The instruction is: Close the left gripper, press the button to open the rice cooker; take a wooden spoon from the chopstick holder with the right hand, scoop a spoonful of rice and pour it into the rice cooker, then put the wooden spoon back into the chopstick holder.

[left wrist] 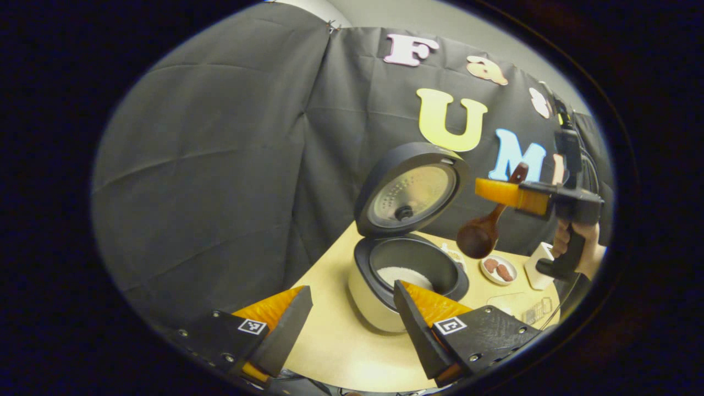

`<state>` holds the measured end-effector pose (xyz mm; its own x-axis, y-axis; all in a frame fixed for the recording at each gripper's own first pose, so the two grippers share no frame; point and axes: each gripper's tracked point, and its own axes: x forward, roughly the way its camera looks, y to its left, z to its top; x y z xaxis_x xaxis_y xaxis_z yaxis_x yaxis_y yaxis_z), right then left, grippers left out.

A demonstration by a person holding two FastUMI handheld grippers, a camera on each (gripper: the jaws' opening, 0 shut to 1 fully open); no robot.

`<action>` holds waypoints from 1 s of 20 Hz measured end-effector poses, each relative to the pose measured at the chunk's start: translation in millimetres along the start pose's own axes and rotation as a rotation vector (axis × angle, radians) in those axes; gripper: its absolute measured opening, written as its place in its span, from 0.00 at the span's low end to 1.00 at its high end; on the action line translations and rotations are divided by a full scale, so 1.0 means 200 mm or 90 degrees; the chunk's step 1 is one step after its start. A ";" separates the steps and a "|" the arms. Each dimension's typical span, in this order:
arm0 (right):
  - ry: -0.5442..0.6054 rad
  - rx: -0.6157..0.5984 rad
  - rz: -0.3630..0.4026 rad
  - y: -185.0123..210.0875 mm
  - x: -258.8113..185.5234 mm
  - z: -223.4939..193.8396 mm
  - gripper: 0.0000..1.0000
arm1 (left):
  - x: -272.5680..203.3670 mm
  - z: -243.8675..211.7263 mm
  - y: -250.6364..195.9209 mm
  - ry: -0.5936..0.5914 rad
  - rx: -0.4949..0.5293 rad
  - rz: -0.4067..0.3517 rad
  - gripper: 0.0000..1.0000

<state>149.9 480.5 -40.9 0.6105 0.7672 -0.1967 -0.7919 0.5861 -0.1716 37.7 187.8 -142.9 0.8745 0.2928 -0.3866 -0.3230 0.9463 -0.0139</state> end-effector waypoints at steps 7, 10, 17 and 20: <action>-0.046 0.053 -0.130 -0.56 -0.54 0.05 0.19 | -0.05 0.03 -0.43 -0.015 0.045 -0.064 0.94; -0.041 0.089 -0.188 -0.82 -0.77 -0.05 0.19 | -0.13 0.03 -0.63 -0.034 0.068 -0.073 0.94; 0.000 0.271 -0.327 -1.40 -1.32 -0.46 0.23 | -0.30 -0.05 -1.05 -0.024 0.078 -0.084 0.94; 0.008 0.372 -0.369 -1.52 -1.56 -0.64 0.23 | -0.36 -0.08 -1.18 -0.020 0.087 -0.078 0.92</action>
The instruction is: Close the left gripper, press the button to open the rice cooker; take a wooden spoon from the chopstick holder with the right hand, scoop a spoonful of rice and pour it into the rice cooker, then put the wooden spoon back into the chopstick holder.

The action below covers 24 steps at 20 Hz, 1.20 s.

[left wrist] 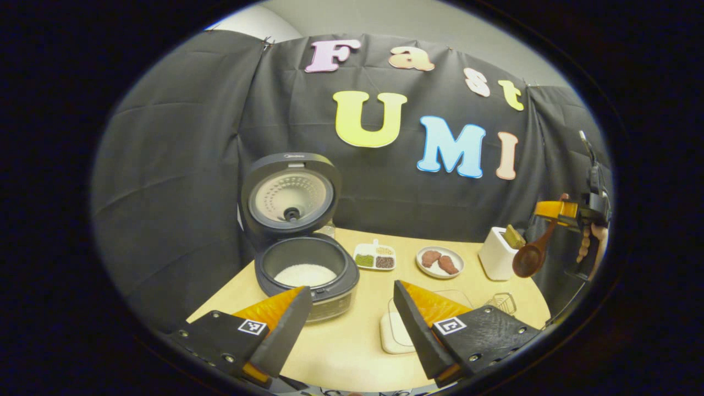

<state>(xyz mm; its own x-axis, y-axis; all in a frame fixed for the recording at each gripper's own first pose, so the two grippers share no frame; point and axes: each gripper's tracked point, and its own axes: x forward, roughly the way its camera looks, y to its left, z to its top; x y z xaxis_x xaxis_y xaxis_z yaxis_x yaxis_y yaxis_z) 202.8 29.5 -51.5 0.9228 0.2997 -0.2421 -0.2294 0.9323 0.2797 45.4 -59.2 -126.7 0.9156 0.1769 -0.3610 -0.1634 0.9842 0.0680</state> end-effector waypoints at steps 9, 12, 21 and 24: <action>0.103 0.159 -0.006 -0.46 0.08 -0.41 0.23 | -0.32 0.07 -0.28 -0.048 -0.029 0.079 0.96; 0.140 0.204 -0.020 -0.50 0.16 -0.56 0.23 | -0.45 0.07 -0.24 -0.052 -0.015 0.116 0.92; 0.171 0.239 -0.065 -0.58 0.25 -0.72 0.24 | -0.62 -0.04 0.03 -0.023 -0.031 0.203 0.94; 0.180 0.237 -0.071 -0.57 0.27 -0.76 0.26 | -0.58 -0.05 0.05 -0.015 -0.035 0.196 0.96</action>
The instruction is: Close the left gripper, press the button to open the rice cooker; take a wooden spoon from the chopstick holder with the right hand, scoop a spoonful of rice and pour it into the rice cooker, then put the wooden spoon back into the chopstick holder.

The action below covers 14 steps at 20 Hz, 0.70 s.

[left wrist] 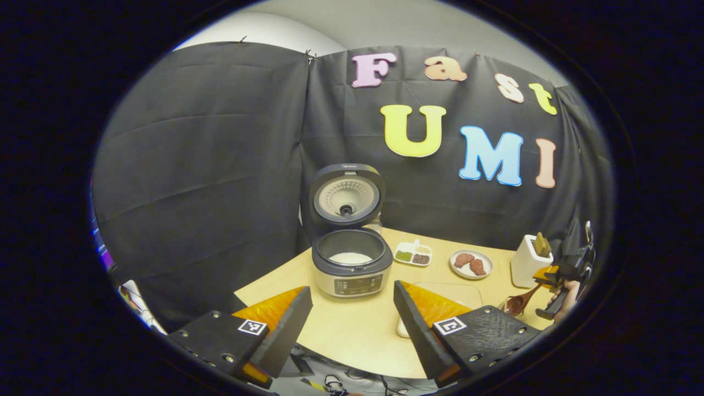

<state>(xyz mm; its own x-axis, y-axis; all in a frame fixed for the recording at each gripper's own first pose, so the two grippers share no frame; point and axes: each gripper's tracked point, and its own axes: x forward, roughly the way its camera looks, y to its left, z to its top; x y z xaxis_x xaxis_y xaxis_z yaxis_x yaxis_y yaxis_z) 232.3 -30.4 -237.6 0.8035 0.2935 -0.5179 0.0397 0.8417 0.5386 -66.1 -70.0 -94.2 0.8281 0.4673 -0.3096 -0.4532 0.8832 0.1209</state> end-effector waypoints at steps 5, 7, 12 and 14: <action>0.016 -0.006 -0.029 -0.02 0.00 -0.08 0.28 | 0.17 0.06 -0.04 0.004 0.005 -0.047 0.94; 0.009 0.007 -0.019 0.03 -0.02 -0.07 0.27 | 0.26 0.10 -0.04 0.000 0.011 -0.071 0.94; -0.051 0.013 -0.083 0.01 -0.13 0.00 0.98 | 0.51 0.27 0.04 -0.028 0.004 -0.128 0.92; -0.080 0.006 -0.111 -0.01 -0.21 0.02 0.98 | 0.62 0.37 0.11 -0.045 0.003 -0.138 0.92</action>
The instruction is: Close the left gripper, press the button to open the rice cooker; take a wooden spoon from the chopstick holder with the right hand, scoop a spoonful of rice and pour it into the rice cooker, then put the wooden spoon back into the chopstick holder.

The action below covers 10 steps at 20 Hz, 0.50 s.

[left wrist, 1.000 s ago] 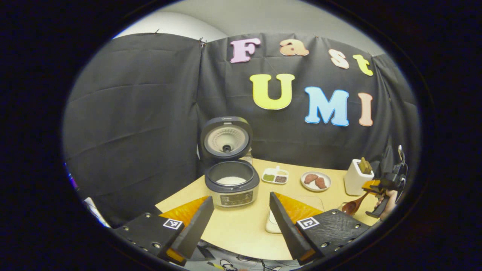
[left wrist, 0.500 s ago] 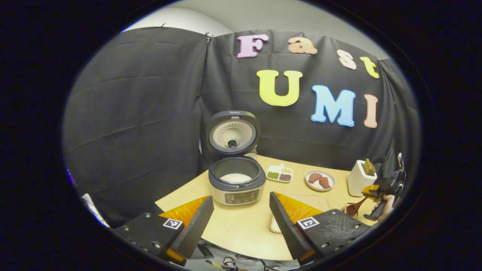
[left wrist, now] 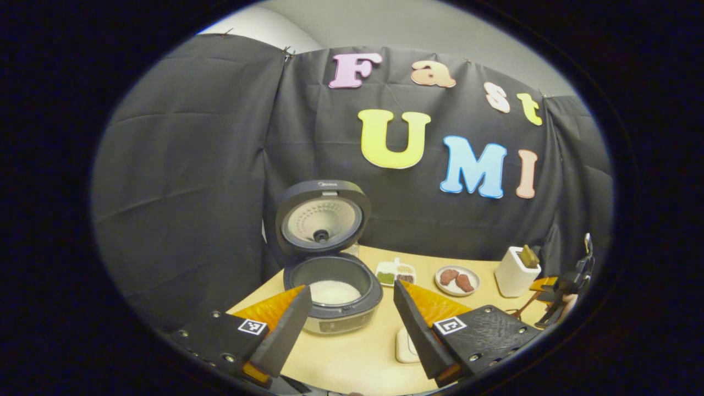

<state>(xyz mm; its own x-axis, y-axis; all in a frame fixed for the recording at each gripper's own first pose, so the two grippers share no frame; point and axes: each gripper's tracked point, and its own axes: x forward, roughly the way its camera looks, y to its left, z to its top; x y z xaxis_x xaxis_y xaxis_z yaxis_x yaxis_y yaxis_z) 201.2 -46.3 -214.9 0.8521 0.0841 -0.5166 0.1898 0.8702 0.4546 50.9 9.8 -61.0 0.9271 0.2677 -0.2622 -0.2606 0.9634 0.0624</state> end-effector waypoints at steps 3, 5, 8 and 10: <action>-0.051 -0.035 -0.052 -0.07 -0.12 0.06 0.98 | 0.15 0.13 0.13 -0.023 -0.011 -0.019 0.93; -0.088 -0.064 -0.086 -0.11 -0.23 0.11 0.98 | 0.24 0.23 0.20 -0.041 -0.031 -0.029 0.94; -0.138 -0.110 -0.130 -0.16 -0.38 0.14 0.98 | 0.36 0.39 0.32 -0.073 -0.025 -0.032 0.92; -0.158 -0.131 -0.134 -0.12 -0.46 0.13 0.98 | 0.46 0.48 0.38 -0.089 -0.022 -0.037 0.94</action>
<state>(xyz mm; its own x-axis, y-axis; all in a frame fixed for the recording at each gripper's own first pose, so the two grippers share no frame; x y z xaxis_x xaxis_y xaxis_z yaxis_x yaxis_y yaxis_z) 131.1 -88.6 -159.2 0.9019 -0.2057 -0.3797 0.2932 0.9372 0.1888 141.2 108.5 11.9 0.9686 0.2134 -0.1278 -0.2130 0.9769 0.0167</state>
